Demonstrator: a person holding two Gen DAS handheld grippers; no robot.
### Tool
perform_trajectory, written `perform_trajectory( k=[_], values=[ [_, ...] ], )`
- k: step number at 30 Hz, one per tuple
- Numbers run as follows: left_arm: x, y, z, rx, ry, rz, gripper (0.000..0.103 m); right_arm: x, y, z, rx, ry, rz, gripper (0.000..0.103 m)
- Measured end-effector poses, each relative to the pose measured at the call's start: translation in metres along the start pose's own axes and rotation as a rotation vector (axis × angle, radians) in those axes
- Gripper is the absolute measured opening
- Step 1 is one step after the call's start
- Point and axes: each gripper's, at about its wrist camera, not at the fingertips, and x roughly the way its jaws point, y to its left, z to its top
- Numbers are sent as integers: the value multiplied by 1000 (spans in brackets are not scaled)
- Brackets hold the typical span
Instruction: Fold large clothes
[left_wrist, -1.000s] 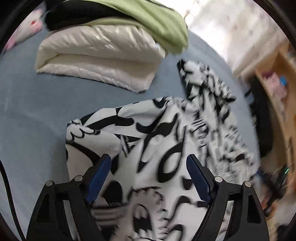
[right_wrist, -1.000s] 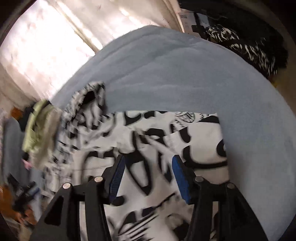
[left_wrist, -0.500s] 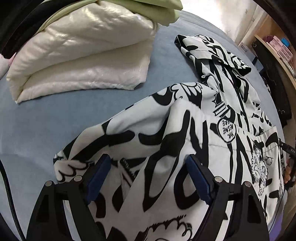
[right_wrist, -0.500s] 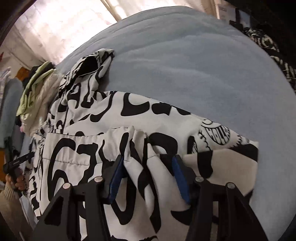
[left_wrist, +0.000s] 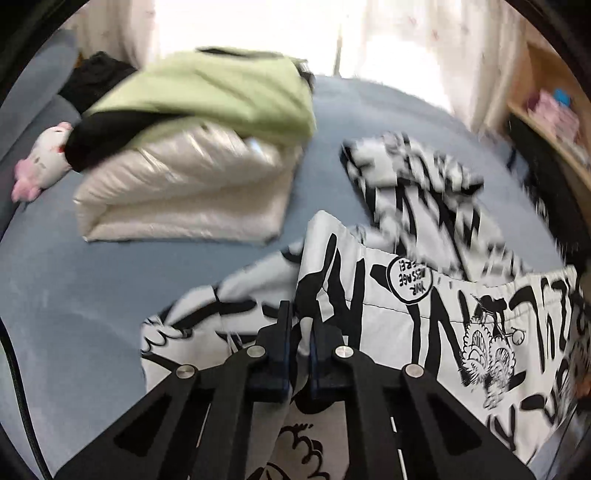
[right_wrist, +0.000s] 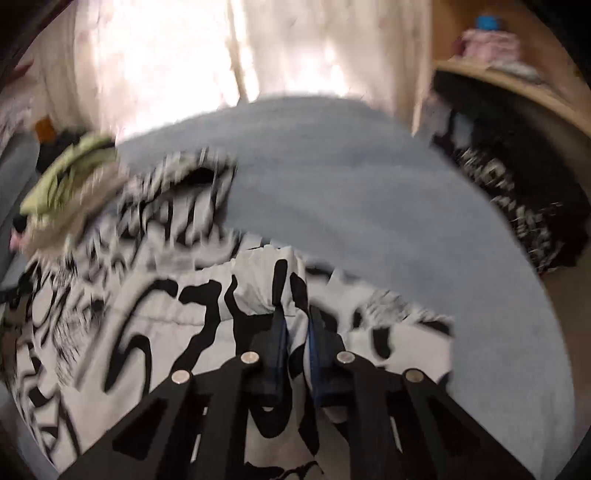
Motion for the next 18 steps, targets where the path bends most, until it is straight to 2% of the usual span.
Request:
perform_trajectory(
  k=[3,5,6,8,9,10,12,14,16,18],
  values=[
    [0,-2,10,-16,-63,56,5,8,4,19,40,-40,-49,10],
    [19,-2,14,-40,-50,99,5,36,12,26,58,-15,-86,10],
    [31,-3,13,-34,-36,130,5,46,11,25,59,5,-106,10],
    [66,-3,4,-10,31,236,5,81,11,16,66,117,-152,11],
    [77,0,-2,-9,56,253,5,99,12,8,69,169,-182,11],
    [87,4,-8,-18,73,254,6,110,13,2,66,184,-196,13],
    [90,11,-13,-49,52,235,8,113,16,-4,50,164,-217,15],
    [88,14,-12,-63,50,218,9,111,19,-3,31,167,-245,26],
    [81,19,-9,-82,61,205,15,107,17,1,22,175,-261,35],
    [70,28,-7,-106,59,192,19,97,15,5,26,177,-274,37]
  ],
)
